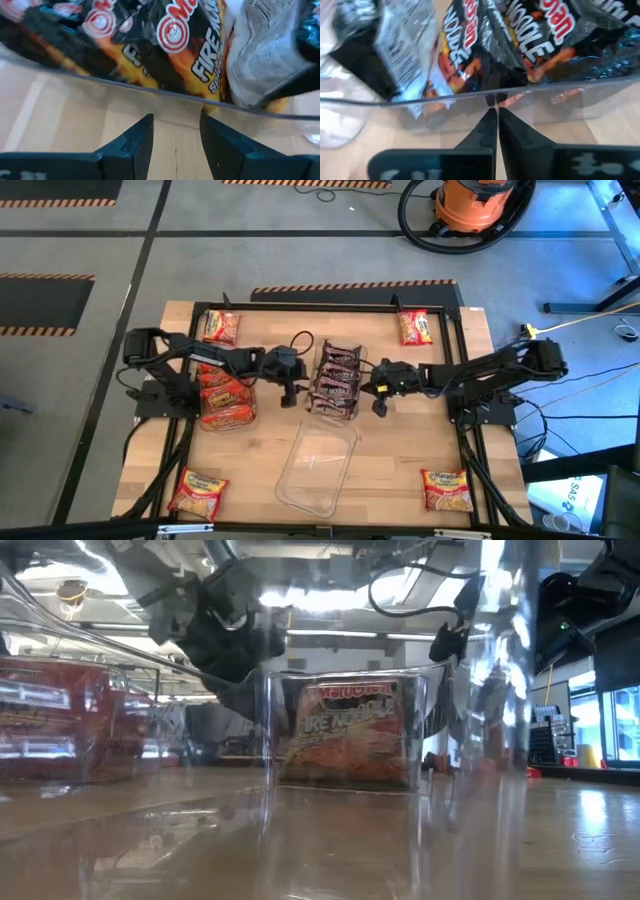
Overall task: Sort Maruchan noodles
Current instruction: Move the top right transparent bin to the top center of the table
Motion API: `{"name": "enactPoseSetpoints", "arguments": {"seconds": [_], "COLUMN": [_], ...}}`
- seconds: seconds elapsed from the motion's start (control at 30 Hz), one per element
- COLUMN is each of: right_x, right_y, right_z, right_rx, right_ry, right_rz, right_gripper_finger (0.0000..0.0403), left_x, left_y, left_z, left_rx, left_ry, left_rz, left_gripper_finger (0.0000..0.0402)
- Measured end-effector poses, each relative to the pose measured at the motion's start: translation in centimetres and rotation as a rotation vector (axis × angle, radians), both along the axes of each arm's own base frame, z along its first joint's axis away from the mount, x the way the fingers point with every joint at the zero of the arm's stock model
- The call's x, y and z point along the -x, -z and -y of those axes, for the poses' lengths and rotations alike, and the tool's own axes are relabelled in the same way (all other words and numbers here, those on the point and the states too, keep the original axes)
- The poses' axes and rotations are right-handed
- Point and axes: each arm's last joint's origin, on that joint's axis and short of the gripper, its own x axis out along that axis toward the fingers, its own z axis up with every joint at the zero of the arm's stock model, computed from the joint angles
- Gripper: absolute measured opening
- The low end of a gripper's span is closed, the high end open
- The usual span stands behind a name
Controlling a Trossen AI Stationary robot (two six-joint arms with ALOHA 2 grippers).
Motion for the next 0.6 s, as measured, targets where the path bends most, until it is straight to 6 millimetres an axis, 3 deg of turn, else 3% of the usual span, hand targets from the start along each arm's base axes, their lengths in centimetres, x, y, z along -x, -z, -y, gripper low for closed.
{"name": "enactPoseSetpoints", "arguments": {"seconds": [0.23, 0.6], "right_x": [0.0, -0.1], "right_y": [0.5, 1.0], "right_z": [1.5, 5.2], "right_rx": [0.105, 0.108], "right_ry": [0.146, 0.231], "right_rz": [-0.029, 0.007], "right_gripper_finger": [0.0001, 0.0001], "left_x": [-0.8, -0.1], "left_y": [1.0, 0.8], "left_z": [-0.7, -4.0], "left_rx": [-0.041, -0.118], "left_ry": [-0.056, -0.270], "left_rz": [0.034, 0.040], "left_gripper_finger": [0.0154, 0.0154]}}
